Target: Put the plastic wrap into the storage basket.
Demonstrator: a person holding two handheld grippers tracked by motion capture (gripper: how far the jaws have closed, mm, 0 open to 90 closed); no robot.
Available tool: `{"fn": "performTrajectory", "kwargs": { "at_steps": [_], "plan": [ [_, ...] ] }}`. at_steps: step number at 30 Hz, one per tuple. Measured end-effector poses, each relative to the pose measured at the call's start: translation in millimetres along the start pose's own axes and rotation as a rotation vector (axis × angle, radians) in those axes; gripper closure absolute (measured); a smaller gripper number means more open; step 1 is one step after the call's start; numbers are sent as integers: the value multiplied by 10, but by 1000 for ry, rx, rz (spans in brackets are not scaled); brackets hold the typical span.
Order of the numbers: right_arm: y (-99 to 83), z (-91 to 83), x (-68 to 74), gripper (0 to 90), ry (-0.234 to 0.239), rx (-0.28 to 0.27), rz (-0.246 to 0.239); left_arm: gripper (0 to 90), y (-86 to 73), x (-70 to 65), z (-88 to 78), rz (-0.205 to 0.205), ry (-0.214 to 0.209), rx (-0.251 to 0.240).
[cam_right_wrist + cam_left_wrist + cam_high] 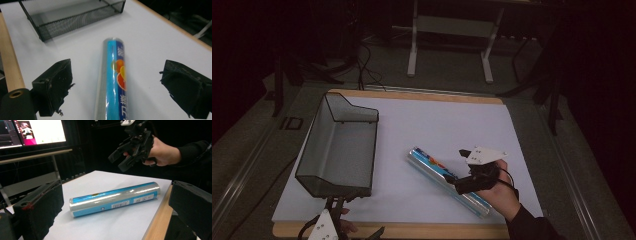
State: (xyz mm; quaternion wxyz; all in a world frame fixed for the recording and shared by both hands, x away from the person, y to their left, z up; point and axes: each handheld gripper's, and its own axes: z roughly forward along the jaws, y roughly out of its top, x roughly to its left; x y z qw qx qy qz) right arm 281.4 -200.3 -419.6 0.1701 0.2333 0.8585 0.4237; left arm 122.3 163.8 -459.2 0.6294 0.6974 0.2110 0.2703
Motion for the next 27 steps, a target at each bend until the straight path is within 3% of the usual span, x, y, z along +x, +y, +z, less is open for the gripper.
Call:
{"fn": "performTrajectory", "kwargs": {
  "at_steps": [12,19,21,27],
  "plan": [
    [-10,313,-42,113,34,96,13,6,-3,-1,3,-1,-7,5],
    [-59,490,-63,114,50,198,14,6,-5,12,-3,-3,-3,4],
    [-84,564,-75,114,49,260,28,6,-6,10,-1,-3,-4,5],
    [-132,732,-97,114,50,377,50,6,-4,12,-5,-5,-10,0]
  ]
}}
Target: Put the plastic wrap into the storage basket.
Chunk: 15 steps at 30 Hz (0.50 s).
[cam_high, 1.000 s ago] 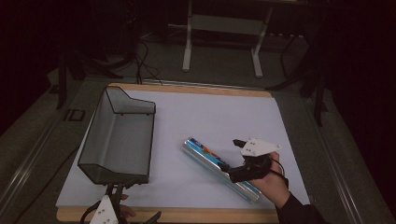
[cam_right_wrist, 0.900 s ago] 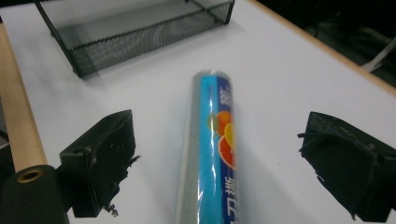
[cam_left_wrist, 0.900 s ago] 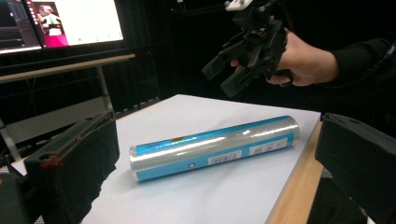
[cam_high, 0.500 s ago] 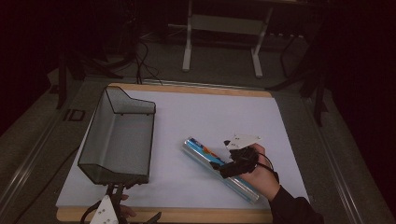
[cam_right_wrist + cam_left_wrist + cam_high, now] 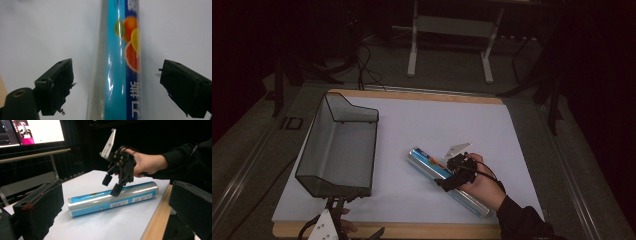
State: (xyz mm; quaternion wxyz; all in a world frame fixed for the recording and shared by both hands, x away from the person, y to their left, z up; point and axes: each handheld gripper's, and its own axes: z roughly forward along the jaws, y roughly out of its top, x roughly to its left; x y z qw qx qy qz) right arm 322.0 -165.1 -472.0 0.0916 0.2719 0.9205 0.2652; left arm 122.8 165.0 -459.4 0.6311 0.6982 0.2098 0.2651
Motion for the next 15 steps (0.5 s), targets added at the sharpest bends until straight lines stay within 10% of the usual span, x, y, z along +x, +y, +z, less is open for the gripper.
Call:
{"fn": "performTrajectory", "kwargs": {
  "at_steps": [15],
  "plan": [
    [135,344,-7,131,-16,275,4,6,1,8,-12,-8,-7,-12]
  ]
}}
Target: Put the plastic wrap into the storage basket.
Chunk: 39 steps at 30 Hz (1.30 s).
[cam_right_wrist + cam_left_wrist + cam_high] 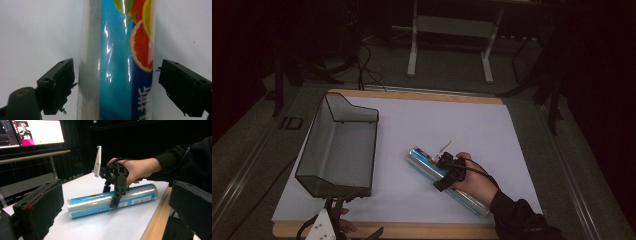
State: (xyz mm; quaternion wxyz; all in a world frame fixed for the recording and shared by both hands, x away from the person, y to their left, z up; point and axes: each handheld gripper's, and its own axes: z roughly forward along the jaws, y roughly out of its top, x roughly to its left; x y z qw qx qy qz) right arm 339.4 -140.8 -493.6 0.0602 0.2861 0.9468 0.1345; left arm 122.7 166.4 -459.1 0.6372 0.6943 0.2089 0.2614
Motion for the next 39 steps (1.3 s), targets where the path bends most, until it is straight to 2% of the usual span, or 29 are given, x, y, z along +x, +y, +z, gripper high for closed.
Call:
{"fn": "performTrajectory", "kwargs": {
  "at_steps": [4,10,15,17,21,23,25,26,33,37,39],
  "plan": [
    [49,20,5,145,-20,58,4,6,-2,-4,3,2,-1,1],
    [99,66,-17,172,-10,164,23,6,-2,-3,5,2,-3,0],
    [126,116,-7,229,14,212,26,6,-3,0,5,0,-5,0],
    [131,144,0,275,15,215,25,6,-3,2,4,-2,-5,-1],
    [141,169,-3,299,26,220,29,6,-3,2,2,-4,-6,-1],
    [141,168,-7,299,32,230,3,6,-5,1,5,-2,-6,2],
    [143,171,-6,302,32,231,-3,6,-6,0,8,-1,-6,4],
    [148,168,2,306,27,237,20,6,-6,0,9,0,-6,5],
    [148,157,28,315,-1,233,37,6,-10,-3,12,6,-2,11],
    [126,111,-37,315,15,217,66,6,-12,-1,16,7,-2,14],
    [126,75,-68,315,5,205,75,6,-12,-3,18,9,-3,15]
  ]
}}
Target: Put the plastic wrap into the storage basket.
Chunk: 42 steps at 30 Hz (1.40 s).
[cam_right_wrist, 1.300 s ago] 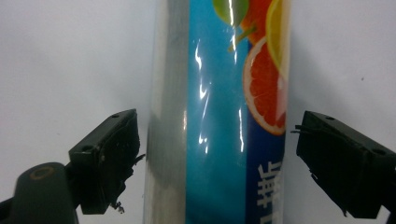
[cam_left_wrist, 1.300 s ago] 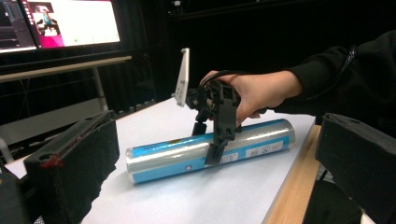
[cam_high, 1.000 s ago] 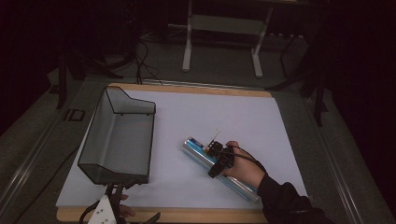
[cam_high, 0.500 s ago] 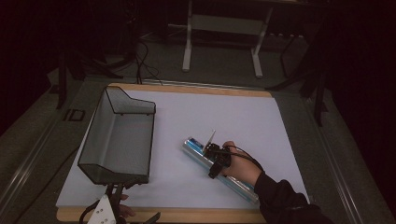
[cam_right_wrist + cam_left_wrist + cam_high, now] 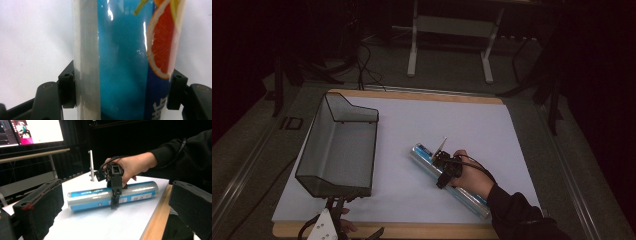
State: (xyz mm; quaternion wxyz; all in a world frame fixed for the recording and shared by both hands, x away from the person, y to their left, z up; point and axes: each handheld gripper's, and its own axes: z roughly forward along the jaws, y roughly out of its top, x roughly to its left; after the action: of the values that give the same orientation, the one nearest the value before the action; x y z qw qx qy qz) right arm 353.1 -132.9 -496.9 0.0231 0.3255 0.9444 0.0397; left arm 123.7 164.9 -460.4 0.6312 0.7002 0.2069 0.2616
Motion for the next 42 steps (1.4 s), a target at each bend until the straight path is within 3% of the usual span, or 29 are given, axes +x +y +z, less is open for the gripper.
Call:
{"fn": "performTrajectory", "kwargs": {
  "at_steps": [8,14,22,29,32,41,42],
  "plan": [
    [34,-203,-59,316,7,-84,39,6,-2,-2,6,2,3,2],
    [115,-350,-88,316,43,-137,68,6,-2,-6,5,9,5,6],
    [256,-522,-25,316,53,-200,68,6,-5,-8,9,9,6,9],
    [417,-657,37,316,92,-257,75,6,-9,-5,11,5,5,13],
    [478,-718,63,316,116,-280,75,6,-12,-11,17,12,11,21],
    [632,-837,170,315,131,-330,89,6,-27,-32,44,35,22,55],
    [683,-875,187,316,142,-357,96,6,-27,-36,49,34,22,55]
  ]
}}
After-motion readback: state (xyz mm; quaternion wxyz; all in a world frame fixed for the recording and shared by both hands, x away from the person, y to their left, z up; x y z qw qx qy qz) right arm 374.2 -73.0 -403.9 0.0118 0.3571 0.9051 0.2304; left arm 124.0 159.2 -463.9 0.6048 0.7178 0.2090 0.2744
